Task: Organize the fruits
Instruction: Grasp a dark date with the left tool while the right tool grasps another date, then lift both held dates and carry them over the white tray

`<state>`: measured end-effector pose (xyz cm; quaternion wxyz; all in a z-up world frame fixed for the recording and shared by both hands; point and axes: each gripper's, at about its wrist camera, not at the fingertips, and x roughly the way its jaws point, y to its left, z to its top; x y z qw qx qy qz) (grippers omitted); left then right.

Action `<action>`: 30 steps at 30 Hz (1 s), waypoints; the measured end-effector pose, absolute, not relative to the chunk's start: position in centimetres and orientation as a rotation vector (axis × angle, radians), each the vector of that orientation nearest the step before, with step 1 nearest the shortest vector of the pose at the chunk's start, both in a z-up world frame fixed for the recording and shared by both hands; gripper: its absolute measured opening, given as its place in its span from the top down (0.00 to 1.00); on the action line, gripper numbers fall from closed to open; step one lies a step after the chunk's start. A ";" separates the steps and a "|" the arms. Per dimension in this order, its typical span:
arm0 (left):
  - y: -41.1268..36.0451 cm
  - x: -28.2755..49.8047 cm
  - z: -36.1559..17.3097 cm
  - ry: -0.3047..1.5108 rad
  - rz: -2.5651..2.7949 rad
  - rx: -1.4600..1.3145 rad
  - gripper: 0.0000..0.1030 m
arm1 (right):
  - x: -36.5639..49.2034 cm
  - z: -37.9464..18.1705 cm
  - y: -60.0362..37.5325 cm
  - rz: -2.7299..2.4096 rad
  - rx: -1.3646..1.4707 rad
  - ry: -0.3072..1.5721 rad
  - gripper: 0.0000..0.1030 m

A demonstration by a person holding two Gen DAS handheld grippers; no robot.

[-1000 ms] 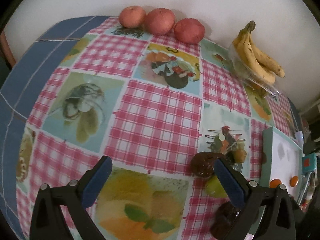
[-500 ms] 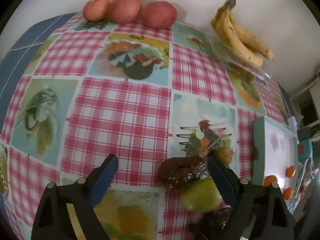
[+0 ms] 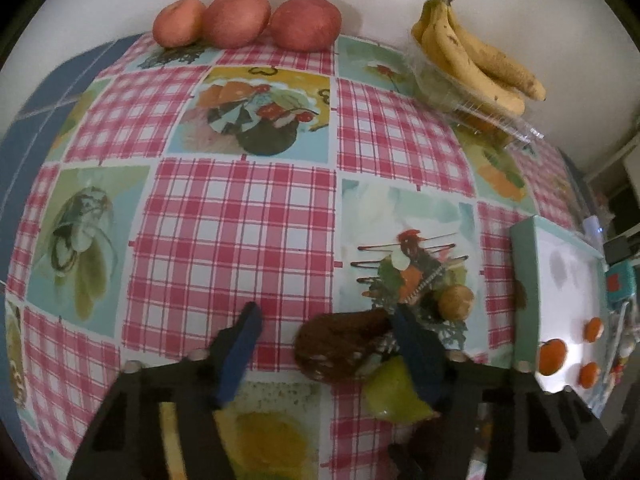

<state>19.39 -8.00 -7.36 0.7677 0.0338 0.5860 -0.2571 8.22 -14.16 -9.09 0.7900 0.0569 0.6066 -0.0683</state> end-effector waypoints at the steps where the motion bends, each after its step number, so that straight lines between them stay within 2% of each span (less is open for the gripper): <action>1: -7.7 19.3 -7.5 1.277 -0.567 0.061 0.49 | 8.2 -9.1 -14.3 -0.147 0.123 1.306 0.18; 7: -6.4 19.0 -7.5 1.284 -0.575 0.031 0.50 | 8.0 -9.1 -14.4 -0.153 0.126 1.306 0.20; 9: -6.0 18.9 -7.5 1.287 -0.556 0.028 0.50 | 7.9 -9.0 -14.4 -0.157 0.127 1.299 0.29; 14: -4.3 18.7 -7.2 1.289 -0.514 0.013 0.50 | 7.8 -8.6 -15.0 -0.168 0.139 1.287 0.41; 22: -2.3 17.8 -7.0 1.296 -0.476 -0.017 0.50 | 7.5 -8.7 -15.7 -0.173 0.152 1.273 0.42; 25: -1.5 17.6 -6.8 1.303 -0.475 -0.055 0.57 | 7.3 -8.4 -15.9 -0.162 0.175 1.268 0.42; 30: -0.6 17.2 -6.0 1.287 -0.443 -0.042 0.57 | 6.8 -6.1 -16.3 -0.163 0.199 1.219 0.42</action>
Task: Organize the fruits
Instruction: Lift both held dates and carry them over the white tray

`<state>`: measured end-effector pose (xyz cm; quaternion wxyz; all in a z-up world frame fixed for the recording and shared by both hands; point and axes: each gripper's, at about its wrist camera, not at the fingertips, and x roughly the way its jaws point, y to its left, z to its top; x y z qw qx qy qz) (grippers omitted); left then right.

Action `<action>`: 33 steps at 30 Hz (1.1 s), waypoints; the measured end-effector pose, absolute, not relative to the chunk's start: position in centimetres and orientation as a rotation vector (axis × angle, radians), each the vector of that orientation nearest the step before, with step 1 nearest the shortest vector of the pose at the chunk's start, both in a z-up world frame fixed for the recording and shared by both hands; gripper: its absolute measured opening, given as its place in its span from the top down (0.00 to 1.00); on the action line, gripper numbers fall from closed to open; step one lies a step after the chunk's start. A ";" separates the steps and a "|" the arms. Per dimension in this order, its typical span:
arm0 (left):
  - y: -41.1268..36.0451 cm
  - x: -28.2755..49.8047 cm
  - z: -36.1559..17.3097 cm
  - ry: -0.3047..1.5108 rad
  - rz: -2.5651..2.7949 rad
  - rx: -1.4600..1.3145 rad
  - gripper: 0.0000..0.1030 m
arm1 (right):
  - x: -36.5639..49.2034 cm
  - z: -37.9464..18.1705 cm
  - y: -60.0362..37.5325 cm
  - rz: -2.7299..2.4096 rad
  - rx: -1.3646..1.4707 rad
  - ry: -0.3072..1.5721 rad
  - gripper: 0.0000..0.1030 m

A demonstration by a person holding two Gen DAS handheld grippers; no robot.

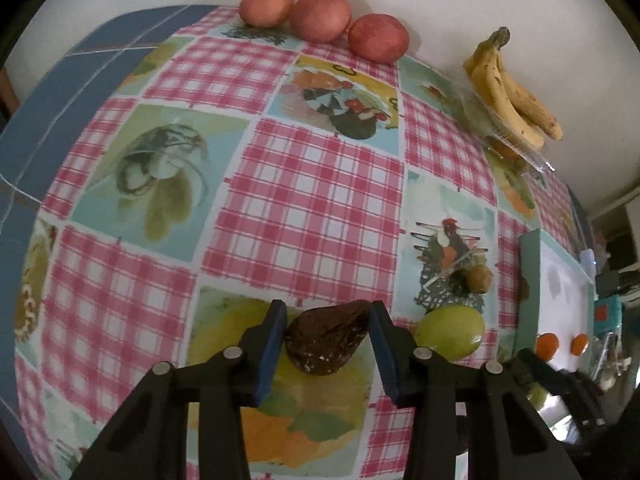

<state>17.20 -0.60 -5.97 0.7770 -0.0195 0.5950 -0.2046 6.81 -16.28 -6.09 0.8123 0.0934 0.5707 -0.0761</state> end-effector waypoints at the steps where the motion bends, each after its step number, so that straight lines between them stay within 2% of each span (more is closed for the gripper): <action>1: -0.5 17.1 -5.9 1.287 -0.444 -0.046 0.57 | 6.7 -5.6 -16.2 -0.165 0.206 1.207 0.42; 11: 1.2 16.5 -3.2 1.228 -0.447 -0.138 0.57 | 4.7 -2.0 -18.2 -0.205 0.272 1.112 0.42; 18: 0.7 15.1 -0.2 1.144 -0.472 -0.132 0.57 | 3.1 -0.5 -23.2 -0.315 0.343 1.062 0.42; 33: -9.8 9.9 2.7 1.066 -0.713 0.004 0.57 | -4.7 -1.4 -35.5 -0.644 0.478 1.029 0.42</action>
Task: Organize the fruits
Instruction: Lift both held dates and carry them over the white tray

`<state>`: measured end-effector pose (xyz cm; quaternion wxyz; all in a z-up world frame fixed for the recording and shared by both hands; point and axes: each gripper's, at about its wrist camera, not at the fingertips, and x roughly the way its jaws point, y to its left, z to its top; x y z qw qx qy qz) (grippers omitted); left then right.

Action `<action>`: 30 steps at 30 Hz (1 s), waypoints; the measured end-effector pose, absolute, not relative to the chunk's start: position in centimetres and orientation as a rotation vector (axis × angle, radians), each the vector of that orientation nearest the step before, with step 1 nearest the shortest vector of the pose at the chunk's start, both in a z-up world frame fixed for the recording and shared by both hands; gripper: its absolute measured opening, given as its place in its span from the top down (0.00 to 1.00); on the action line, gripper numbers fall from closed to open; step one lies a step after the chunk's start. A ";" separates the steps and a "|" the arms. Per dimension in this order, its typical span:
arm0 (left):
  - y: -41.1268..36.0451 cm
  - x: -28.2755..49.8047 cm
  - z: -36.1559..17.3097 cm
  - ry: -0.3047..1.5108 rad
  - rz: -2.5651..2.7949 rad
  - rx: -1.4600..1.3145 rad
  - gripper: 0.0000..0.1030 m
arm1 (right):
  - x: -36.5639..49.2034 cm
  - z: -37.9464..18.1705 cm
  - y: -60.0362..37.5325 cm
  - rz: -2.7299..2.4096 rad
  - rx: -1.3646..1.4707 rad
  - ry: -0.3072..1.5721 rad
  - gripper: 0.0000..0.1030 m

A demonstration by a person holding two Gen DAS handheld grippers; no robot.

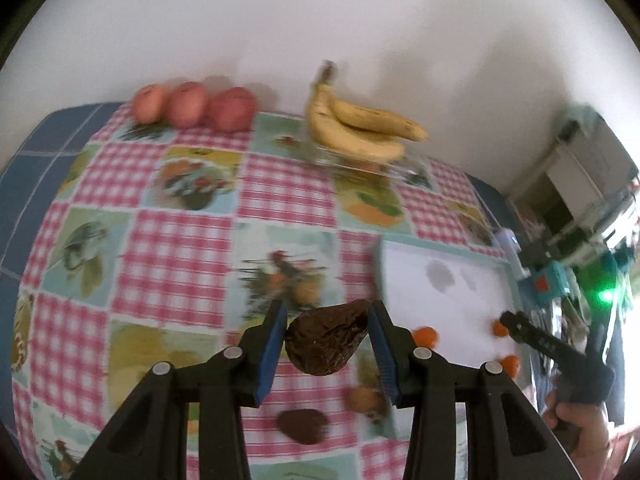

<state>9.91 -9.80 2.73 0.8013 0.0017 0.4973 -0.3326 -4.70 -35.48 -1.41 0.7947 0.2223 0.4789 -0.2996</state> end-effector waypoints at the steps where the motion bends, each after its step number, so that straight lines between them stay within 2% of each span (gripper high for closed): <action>1: -10.6 9.4 2.6 1.066 -0.728 0.019 0.57 | -5.3 -1.5 -36.2 -0.656 0.496 1.023 0.42; 13: -18.0 5.2 1.5 1.042 -0.897 0.132 0.57 | -7.1 -2.0 -38.8 -0.688 0.560 0.965 0.42; 22: -20.2 6.3 -0.9 1.016 -0.909 0.087 0.57 | -6.0 -2.4 -39.4 -0.674 0.541 0.901 0.42; 30: -22.5 7.3 -2.7 0.973 -0.874 0.153 0.57 | -4.8 -3.0 -40.3 -0.657 0.539 0.841 0.42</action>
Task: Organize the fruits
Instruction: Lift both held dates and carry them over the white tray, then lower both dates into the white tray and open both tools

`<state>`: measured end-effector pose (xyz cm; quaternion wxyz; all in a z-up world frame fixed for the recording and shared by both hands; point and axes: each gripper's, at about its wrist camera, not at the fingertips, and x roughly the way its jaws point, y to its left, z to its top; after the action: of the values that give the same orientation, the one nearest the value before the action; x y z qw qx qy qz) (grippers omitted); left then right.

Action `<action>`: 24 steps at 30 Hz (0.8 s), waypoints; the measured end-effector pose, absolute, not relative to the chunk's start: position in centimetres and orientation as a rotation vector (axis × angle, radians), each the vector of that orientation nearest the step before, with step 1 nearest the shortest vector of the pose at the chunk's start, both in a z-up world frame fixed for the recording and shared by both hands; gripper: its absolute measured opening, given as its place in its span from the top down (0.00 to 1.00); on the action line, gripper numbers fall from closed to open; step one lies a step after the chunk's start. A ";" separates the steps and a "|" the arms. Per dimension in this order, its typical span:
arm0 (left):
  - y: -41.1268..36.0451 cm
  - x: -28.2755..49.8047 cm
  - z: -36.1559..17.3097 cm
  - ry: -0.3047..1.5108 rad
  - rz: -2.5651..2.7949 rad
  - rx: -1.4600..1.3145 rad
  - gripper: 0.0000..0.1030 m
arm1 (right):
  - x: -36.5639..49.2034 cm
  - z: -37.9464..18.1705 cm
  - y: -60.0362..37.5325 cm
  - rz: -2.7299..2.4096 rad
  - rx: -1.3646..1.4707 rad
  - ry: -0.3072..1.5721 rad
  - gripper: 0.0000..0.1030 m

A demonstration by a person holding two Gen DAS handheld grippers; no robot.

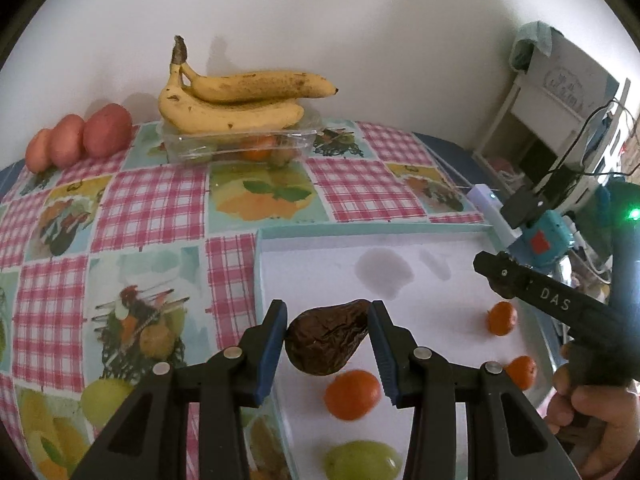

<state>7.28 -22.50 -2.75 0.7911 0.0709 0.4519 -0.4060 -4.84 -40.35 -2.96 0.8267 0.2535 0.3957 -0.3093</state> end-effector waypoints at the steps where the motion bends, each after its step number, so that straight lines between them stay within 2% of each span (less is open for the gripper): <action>1: -22.8 7.4 -2.9 0.968 -0.871 0.161 0.57 | -4.7 -3.2 -40.5 -0.659 0.539 0.844 0.42; 11: -24.6 8.4 -4.0 0.951 -0.869 0.181 0.57 | -2.8 -5.3 -41.4 -0.654 0.506 0.879 0.42; 24: -25.0 9.5 -4.7 0.940 -0.851 0.162 0.57 | -1.4 -5.5 -40.6 -0.607 0.505 0.918 0.42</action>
<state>9.55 -25.03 -4.67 0.8025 0.0755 0.4386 -0.3973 -1.37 -40.59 -5.46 0.8222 0.2375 0.4315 -0.2852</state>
